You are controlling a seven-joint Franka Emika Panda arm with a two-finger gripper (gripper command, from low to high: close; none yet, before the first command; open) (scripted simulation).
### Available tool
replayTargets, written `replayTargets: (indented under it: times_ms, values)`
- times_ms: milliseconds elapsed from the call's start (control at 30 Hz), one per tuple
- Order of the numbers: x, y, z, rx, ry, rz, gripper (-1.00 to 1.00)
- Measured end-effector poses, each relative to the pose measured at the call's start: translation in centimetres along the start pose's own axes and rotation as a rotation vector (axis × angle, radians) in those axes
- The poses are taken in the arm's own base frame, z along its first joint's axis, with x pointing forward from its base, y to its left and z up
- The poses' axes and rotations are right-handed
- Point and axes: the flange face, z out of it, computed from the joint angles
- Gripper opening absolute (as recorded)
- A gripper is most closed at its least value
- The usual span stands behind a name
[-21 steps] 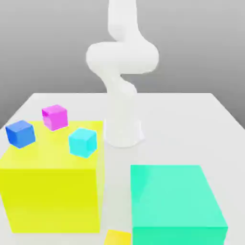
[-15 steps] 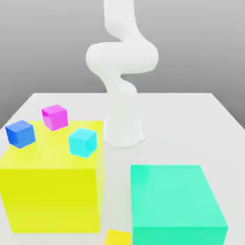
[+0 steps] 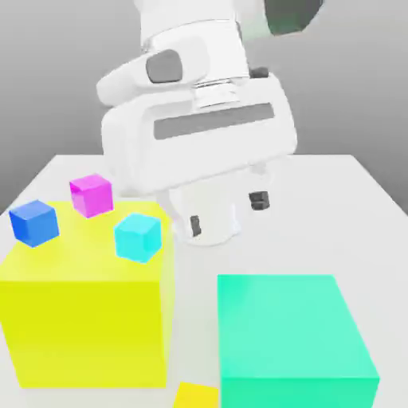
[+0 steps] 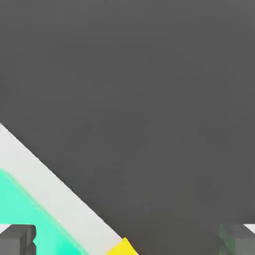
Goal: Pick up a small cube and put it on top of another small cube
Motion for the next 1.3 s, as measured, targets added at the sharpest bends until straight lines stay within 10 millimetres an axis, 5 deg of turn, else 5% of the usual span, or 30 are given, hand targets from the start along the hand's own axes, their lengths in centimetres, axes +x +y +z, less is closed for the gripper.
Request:
replayTargets:
  times_ms: [633, 667, 900, 1067, 1300]
  values:
    - [-6.6, 6.2, 23.0, -0.118, -0.31, -0.53, 0.0]
    - [-7.0, 6.4, 24.2, -0.117, -0.312, -0.53, -1.0]
    - [-7.1, 6.4, 24.3, -0.116, -0.314, -0.53, -1.0]
    - [-5.4, 4.8, 19.2, -0.13, -0.312, -0.58, -1.0]
    - [-3.8, 1.8, 14.7, -0.141, -0.313, -1.07, -1.0]
